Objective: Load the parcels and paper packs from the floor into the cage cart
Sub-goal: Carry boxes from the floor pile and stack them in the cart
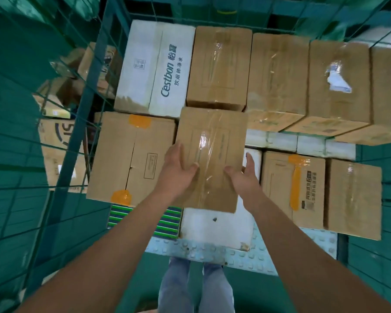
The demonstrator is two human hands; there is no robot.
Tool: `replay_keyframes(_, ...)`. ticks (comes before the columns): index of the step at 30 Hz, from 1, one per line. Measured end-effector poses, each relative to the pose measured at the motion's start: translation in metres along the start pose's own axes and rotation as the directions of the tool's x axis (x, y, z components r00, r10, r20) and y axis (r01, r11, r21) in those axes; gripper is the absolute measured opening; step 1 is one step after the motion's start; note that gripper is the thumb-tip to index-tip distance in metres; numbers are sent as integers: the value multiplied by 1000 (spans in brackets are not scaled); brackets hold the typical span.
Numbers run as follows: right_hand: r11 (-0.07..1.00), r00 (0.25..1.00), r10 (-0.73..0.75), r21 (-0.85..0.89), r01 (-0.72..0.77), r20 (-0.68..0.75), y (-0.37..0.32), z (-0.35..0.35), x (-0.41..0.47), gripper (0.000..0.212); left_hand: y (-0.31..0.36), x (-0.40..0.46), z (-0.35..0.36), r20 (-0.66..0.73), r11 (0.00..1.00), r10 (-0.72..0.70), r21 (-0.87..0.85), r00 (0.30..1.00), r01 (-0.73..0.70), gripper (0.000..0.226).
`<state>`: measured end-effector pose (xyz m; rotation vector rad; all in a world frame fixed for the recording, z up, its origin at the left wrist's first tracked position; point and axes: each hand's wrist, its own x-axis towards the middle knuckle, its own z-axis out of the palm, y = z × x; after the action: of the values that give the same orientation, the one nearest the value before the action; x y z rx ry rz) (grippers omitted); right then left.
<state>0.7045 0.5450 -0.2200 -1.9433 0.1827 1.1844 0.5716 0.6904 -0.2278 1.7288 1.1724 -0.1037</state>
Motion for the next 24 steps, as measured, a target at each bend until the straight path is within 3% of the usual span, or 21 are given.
replay_keyframes(1, 1000, 1000, 14, 5, -14, 8, 4, 9, 16, 80, -10, 11, 5, 16, 984, 61, 169, 998, -63, 80)
replay_keyframes(3, 999, 999, 32, 9, -32, -3, 16, 26, 37, 75, -34, 20, 18, 139, 828, 128, 531, 982, -183, 78)
replay_keyframes(5, 1000, 1000, 11, -10, -12, -22, 26, 36, 42, 70, -50, 17, 24, 236, 657, 114, 711, 965, -251, 81)
replay_keyframes(7, 999, 999, -23, -32, 23, -23, 38, 42, 53, 70, -67, 18, 27, 251, 587, 147, 756, 957, -289, 81)
replay_keyframes(11, 994, 997, -72, -86, 72, -1, 45, 44, 60, 74, -77, 22, 22, 257, 548, 186, 774, 948, -318, 82)
replay_keyframes(21, 983, 999, 6, -182, -11, -32, 42, 36, 73, 80, -57, 21, 22, 291, 506, 62, 815, 955, -281, 88)
replay_keyframes(24, 987, 998, 38, -152, -46, -55, 33, 33, 51, 91, -39, 11, 16, 270, 568, 7, 791, 963, -226, 82)
